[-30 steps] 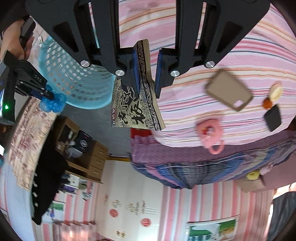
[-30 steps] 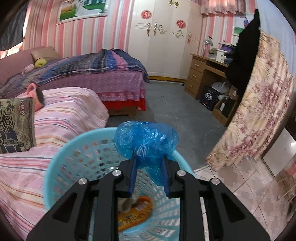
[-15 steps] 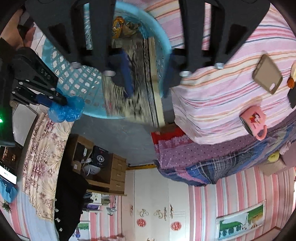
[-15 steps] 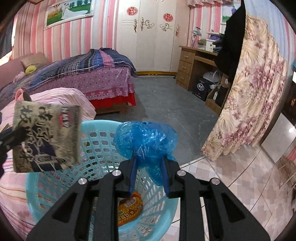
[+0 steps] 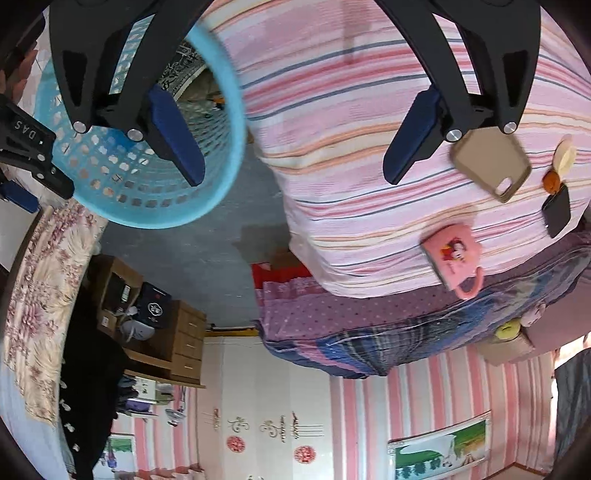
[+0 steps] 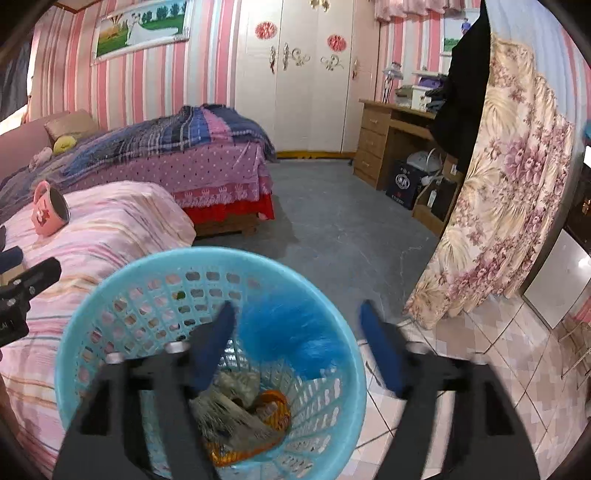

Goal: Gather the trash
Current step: 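Move the left gripper to the cream round container and grasp it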

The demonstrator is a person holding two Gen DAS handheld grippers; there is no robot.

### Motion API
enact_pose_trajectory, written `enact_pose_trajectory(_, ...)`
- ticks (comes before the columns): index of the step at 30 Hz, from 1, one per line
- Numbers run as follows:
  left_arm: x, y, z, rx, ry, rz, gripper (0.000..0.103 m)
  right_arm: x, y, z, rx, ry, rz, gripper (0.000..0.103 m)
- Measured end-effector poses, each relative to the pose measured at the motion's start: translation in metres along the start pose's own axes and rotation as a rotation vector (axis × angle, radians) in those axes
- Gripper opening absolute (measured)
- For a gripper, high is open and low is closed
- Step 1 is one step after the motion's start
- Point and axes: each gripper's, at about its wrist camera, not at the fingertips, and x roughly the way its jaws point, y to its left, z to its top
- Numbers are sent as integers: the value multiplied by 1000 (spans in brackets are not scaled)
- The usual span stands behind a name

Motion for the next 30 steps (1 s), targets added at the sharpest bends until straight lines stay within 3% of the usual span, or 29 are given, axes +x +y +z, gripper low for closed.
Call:
enact_pose_trajectory(2,-2,7,0,-8,-3,10,95,0,3,3,5,6,9,85)
enact_pose_trajectory(6,-11,23,0,-20,-16,29,95,0,4,10,30,12,32,86)
enact_pose_trajectory(9,-18,36,1,-33,-27,41,97,-5,14,10,31,-9,21,93)
enact_pose_trajectory(30,-75,157,-16,-53,-76,209,98,-22,111,28,-25,-65,109,93)
